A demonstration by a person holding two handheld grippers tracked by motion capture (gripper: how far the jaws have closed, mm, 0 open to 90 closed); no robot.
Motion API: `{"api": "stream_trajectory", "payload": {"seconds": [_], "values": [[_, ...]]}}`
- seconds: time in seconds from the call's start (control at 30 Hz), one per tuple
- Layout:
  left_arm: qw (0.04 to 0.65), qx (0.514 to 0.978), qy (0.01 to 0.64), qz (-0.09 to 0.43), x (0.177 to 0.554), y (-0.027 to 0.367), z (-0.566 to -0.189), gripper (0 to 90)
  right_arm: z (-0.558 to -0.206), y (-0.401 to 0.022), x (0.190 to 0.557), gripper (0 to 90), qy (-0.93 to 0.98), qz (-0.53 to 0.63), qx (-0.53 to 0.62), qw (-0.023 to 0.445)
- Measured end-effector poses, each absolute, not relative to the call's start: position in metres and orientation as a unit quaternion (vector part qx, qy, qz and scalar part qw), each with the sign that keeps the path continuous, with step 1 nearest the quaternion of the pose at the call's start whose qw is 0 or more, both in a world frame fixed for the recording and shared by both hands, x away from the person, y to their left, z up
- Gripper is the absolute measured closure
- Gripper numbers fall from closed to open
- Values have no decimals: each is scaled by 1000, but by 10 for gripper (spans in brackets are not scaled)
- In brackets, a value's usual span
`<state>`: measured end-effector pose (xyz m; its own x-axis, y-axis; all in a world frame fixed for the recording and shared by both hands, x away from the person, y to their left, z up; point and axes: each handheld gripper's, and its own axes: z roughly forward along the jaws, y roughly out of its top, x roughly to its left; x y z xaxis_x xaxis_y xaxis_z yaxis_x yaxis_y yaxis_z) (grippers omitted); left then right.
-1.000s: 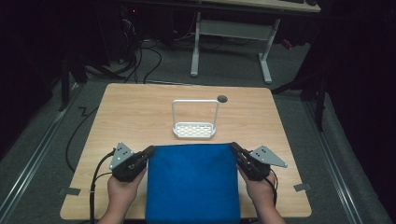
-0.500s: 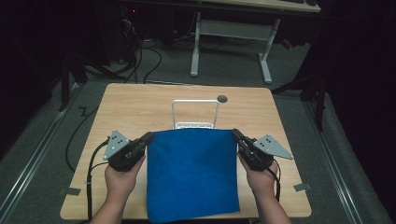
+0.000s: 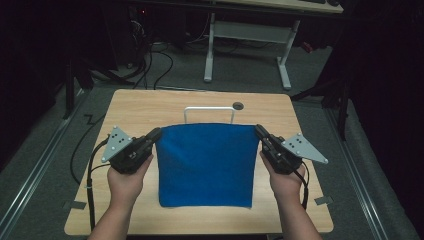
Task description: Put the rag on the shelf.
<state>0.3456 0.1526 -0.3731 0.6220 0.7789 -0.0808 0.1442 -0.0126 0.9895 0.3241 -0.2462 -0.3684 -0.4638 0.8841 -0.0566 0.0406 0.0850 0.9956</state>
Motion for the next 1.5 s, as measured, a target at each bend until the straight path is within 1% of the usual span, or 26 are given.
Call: {"api": "stream_trajectory", "payload": {"seconds": [0.3, 0.73, 0.9, 1.07, 1.5], "values": [[616, 656, 337, 275, 355, 153, -349, 882, -341, -243, 330, 889, 625, 585, 347, 383], [615, 653, 339, 282, 376, 157, -331, 883, -323, -242, 345, 889, 625, 588, 343, 382], [611, 656, 334, 290, 389, 157, -326, 883, -319, -243, 355, 891, 625, 585, 346, 384], [605, 660, 336, 292, 408, 155, -325, 883, -315, -242, 369, 891, 624, 583, 350, 386], [588, 664, 348, 304, 455, 150, -323, 883, -310, -243, 421, 891, 620, 572, 375, 384]]}}
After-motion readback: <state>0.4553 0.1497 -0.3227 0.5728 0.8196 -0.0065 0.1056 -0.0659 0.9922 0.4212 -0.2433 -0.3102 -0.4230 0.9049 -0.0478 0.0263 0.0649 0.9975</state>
